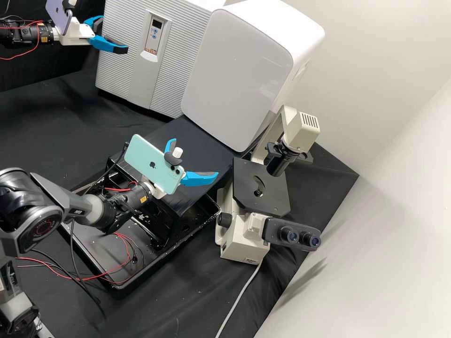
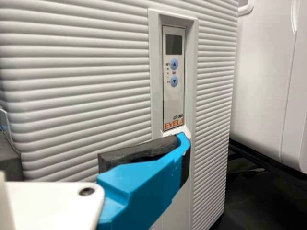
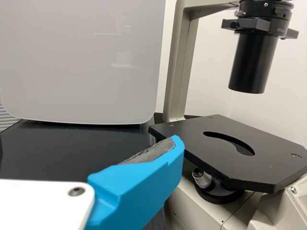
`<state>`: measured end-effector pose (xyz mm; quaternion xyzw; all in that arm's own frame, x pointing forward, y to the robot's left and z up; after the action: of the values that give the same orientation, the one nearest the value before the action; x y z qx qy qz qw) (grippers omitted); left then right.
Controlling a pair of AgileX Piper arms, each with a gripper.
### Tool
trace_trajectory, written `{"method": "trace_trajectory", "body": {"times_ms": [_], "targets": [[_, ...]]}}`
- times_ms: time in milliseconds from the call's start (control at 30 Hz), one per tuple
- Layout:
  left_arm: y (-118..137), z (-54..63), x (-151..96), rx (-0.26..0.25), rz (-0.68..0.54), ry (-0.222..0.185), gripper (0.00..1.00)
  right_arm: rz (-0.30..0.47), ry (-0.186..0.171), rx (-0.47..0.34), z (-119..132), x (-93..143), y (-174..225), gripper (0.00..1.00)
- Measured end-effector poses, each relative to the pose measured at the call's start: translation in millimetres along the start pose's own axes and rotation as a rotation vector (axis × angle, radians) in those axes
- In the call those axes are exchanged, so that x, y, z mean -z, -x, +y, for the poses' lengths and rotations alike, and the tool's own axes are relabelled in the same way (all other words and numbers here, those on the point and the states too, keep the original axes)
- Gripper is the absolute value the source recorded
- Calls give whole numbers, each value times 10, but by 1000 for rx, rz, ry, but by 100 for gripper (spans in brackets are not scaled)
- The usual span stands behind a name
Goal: Open the incubator door
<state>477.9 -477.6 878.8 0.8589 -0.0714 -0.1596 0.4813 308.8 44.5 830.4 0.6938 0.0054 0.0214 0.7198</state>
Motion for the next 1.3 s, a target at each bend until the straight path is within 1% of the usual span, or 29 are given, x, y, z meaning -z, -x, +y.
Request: {"method": "trace_trajectory", "body": {"times_ms": [33,100,667,700,833,967,1133,1300], "targets": [[-7,-3,-7,2,-4,4,100,0,0,0,0,0,0,100],[-22,-16,0,6,-8,1,100,0,0,0,0,0,0,100],[-21,-23,1,9,-8,3,100,0,0,0,0,0,0,100],[-17,-37,0,12,-8,5,0,0,0,0,0,0,0,100],[0,-85,3,20,-7,18,0,0,0,0,0,0,0,100],[11,-100,2,25,-5,22,0,0,0,0,0,0,0,100],[11,-100,2,25,-5,22,0,0,0,0,0,0,0,100],[9,-98,2,16,2,37,0,0,0,0,0,0,0,100]]}}
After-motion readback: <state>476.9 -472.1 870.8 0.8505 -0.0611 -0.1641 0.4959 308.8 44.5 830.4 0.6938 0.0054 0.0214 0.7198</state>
